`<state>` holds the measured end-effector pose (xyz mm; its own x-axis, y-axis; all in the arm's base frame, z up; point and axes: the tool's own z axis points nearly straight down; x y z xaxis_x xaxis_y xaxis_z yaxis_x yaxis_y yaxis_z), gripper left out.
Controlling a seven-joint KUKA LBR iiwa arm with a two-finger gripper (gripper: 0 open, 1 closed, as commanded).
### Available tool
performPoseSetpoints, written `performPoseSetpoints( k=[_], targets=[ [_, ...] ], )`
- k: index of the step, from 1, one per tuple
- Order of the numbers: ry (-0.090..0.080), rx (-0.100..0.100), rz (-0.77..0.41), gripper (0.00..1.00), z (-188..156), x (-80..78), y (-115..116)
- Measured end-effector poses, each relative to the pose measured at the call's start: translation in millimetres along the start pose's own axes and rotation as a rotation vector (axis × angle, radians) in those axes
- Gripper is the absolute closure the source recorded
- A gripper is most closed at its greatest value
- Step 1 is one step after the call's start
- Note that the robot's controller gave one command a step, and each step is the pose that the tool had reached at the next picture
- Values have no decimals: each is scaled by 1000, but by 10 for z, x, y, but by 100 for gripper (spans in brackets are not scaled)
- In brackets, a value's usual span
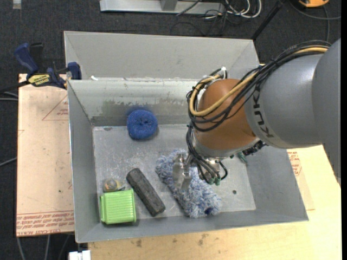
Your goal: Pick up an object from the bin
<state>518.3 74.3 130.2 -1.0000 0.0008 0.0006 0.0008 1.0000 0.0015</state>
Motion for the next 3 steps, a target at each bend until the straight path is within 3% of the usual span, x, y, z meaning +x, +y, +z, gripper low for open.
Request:
performPoseSetpoints(
  k=[1, 2, 3],
  targets=[
    [0, 0, 0, 0, 0, 0, 0],
    [0, 0, 1, 100, 0, 0, -2],
    [0, 0, 1, 100, 0, 0, -2]
  ],
)
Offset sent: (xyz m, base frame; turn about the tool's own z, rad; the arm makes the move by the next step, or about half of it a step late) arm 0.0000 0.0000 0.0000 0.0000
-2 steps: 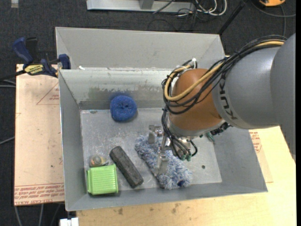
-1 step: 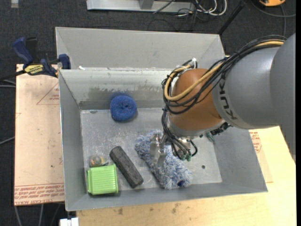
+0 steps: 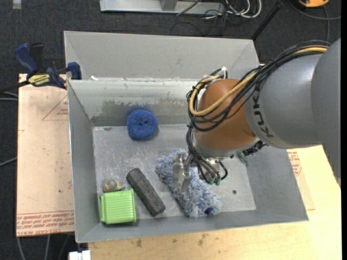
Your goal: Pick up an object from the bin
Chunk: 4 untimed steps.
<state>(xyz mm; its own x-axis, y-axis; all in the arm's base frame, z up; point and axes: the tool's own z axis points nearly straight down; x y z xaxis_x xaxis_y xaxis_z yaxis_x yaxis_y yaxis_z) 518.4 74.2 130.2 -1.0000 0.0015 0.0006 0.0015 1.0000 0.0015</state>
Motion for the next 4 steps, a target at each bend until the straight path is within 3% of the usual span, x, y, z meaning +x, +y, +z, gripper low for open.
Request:
performPoseSetpoints(
  k=[1, 2, 3, 4],
  targets=[
    [1, 1, -24, 100, -239, -35, 3],
    [-3, 1, -43, 0, -500, -128, -102],
    [-3, 1, -43, 0, -500, -128, -102],
    [-5, 1, -67, 0, -33, -100, -88]
  ],
)
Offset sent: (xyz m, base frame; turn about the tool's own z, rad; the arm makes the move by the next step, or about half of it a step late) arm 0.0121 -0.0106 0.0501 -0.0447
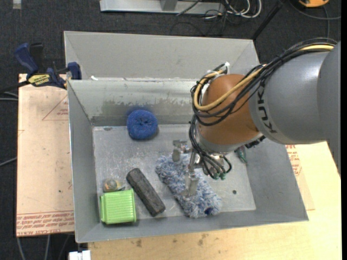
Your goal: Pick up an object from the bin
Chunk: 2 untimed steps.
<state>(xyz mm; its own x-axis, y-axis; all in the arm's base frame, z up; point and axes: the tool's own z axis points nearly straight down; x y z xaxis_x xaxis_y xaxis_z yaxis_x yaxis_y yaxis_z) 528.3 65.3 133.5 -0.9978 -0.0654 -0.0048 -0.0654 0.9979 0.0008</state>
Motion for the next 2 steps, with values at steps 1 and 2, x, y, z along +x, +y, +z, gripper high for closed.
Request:
performPoseSetpoints(
  k=[1, 2],
  targets=[
    [4, 0, -14, 100, 217, -107, -107],
    [4, 0, -14, 100, 217, -107, -107]
  ],
)
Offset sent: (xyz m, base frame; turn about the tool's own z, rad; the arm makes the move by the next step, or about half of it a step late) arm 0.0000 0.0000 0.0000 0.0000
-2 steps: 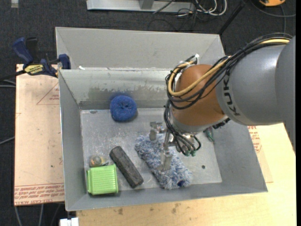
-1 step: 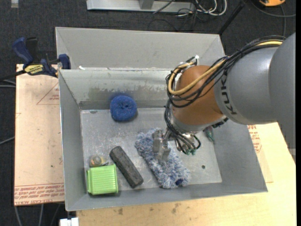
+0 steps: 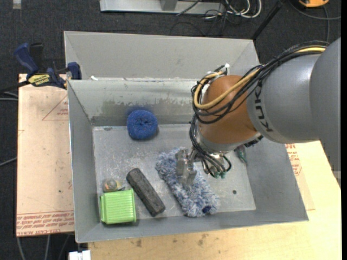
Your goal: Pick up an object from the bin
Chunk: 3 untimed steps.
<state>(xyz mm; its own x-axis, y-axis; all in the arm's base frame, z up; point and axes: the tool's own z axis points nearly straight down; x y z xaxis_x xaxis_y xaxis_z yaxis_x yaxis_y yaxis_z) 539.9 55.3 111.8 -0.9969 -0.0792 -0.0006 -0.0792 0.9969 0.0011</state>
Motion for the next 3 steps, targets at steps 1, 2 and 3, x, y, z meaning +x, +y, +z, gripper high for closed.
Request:
performPoseSetpoints(
  k=[1, 2, 3],
  targets=[
    [1, 0, -37, 100, -224, 108, -76],
    [1, 0, -65, 100, -635, -24, -71],
    [-7, 0, -67, 100, -808, -141, -200]
  ],
)
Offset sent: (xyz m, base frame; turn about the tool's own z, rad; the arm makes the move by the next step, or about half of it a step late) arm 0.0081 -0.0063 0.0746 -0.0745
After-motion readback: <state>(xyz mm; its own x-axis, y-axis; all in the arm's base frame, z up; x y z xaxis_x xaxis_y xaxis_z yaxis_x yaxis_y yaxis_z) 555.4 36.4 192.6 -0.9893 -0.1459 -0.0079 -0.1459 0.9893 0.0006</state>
